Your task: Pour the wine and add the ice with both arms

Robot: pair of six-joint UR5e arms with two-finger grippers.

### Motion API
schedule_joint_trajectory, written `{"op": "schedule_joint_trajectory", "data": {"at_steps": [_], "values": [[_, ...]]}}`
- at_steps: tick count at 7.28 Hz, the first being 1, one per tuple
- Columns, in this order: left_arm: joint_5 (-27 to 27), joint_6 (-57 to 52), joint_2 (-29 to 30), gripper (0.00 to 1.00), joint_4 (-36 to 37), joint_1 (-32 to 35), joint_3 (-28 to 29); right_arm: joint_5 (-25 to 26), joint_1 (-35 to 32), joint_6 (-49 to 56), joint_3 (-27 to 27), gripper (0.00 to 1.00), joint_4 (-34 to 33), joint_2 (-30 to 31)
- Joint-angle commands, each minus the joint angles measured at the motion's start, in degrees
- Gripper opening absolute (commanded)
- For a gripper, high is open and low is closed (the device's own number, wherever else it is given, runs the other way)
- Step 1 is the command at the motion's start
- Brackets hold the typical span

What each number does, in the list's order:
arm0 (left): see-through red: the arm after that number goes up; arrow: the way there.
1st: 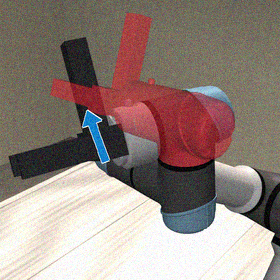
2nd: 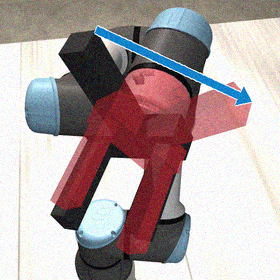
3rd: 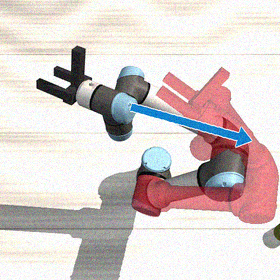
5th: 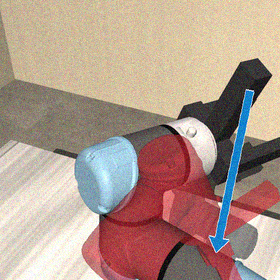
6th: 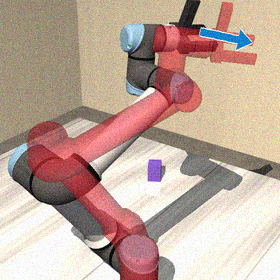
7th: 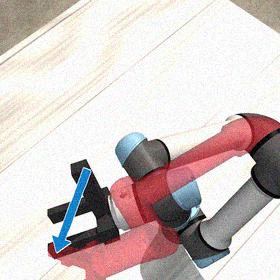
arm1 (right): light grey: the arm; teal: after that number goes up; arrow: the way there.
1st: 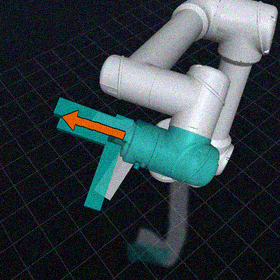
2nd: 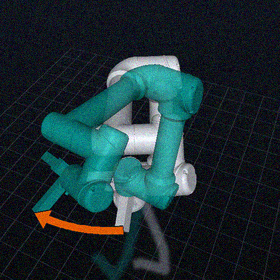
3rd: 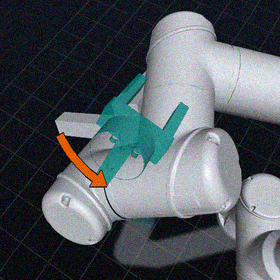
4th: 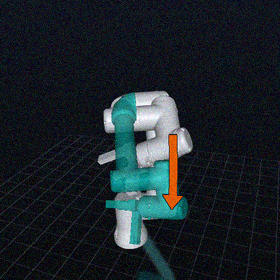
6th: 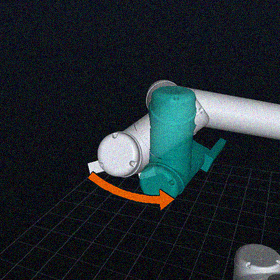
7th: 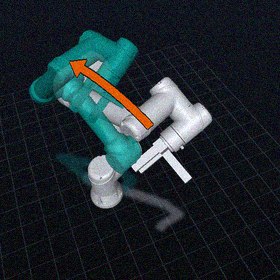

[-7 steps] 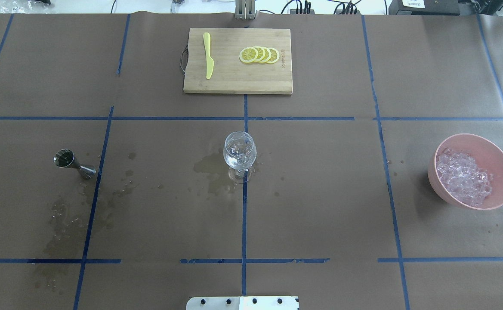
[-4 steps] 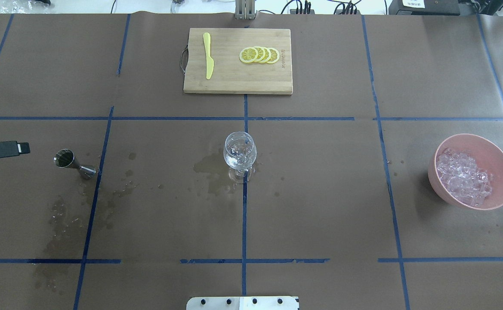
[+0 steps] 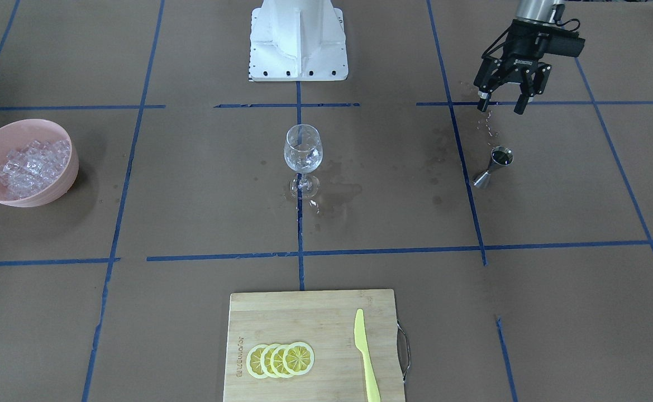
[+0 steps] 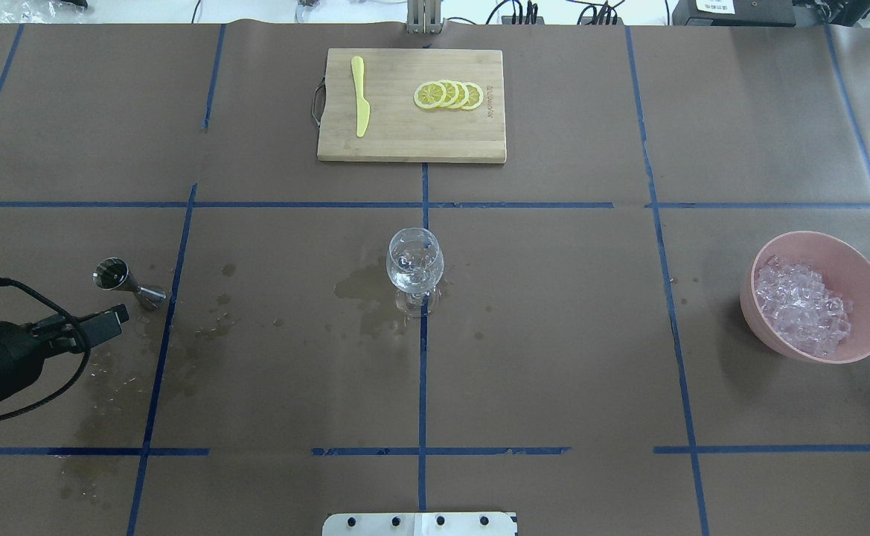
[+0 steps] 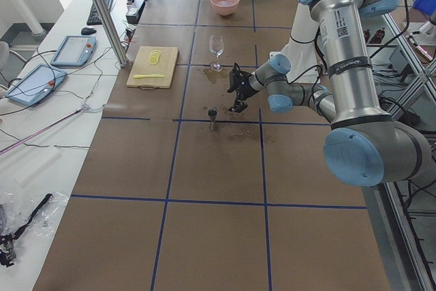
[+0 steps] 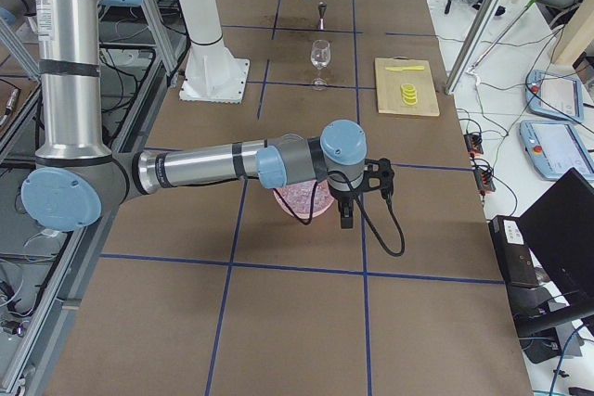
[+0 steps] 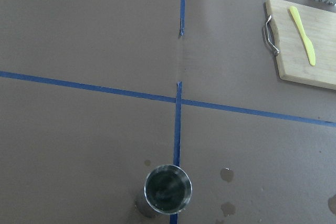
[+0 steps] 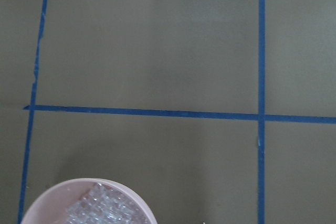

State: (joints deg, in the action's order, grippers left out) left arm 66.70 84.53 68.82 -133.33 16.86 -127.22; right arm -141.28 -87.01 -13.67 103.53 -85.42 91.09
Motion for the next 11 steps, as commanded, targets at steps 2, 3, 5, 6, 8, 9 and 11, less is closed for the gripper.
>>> {"op": "schedule_joint_trajectory", "data": {"at_steps": [2,3,5,6,8,9,11], "values": [[-16.47,3.89,0.96,1.00,3.78,-7.54,4.85,1.88,6.58,-15.21,7.80,1.00,-0.10,-1.18],[-20.34,3.97,2.62,1.00,3.87,-7.98,7.83,3.19,8.77,-19.17,9.48,1.00,-0.10,-1.00],[-26.59,4.93,9.10,0.99,4.22,-7.98,16.33,4.78,11.24,-21.66,10.90,1.00,-0.10,-1.00],[-29.67,6.25,12.19,0.98,4.31,-7.98,21.00,6.44,12.47,-22.71,11.43,1.00,-0.01,-1.18],[-33.73,6.52,13.97,0.88,4.57,-7.90,24.38,6.54,12.66,-22.90,11.96,1.00,-0.01,-1.00],[-35.22,6.70,13.97,0.81,4.57,-7.90,24.82,6.54,12.66,-22.98,12.05,1.00,-0.01,-1.00],[-38.03,6.70,15.63,0.75,4.66,-7.90,26.84,6.54,12.66,-22.98,12.05,1.00,-0.01,-1.00]]}}
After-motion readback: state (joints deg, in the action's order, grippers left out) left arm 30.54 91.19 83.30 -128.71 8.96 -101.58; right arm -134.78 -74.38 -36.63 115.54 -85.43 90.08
